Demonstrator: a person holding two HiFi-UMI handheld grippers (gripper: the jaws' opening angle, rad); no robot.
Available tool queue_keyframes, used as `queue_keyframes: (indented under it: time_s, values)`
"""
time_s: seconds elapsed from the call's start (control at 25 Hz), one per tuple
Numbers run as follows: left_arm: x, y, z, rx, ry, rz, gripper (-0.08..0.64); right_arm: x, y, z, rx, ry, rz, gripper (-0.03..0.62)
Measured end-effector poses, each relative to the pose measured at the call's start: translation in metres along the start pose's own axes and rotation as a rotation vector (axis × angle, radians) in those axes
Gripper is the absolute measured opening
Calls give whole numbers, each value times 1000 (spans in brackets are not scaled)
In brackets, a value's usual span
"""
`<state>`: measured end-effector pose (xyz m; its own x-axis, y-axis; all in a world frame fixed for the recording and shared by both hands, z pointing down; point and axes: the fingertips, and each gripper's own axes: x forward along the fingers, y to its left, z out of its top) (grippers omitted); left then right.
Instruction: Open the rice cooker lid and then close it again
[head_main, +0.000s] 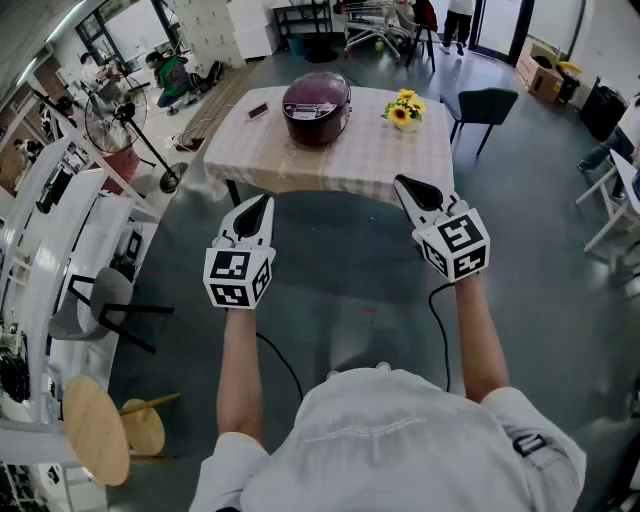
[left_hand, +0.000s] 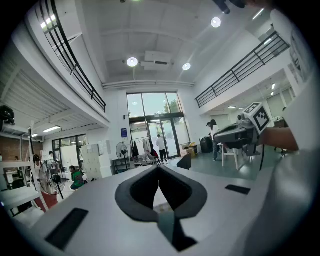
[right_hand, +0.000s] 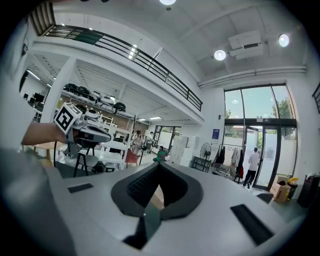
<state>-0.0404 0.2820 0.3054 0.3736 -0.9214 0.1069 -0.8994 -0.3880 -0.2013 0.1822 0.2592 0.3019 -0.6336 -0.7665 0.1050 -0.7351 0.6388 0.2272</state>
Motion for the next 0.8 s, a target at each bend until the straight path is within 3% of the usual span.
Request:
queue_keyframes:
  time_s: [0.32, 0.52, 0.8]
  values:
    - [-3, -6, 0, 13, 10, -7, 15, -5, 3, 2, 13, -14, -4, 25]
    - [-8, -8, 0, 18, 11, -9, 15, -13, 4, 7, 93, -60, 10, 25]
    - [-13, -8, 0, 27, 12, 3, 18, -14, 4, -4, 98, -12, 3, 25]
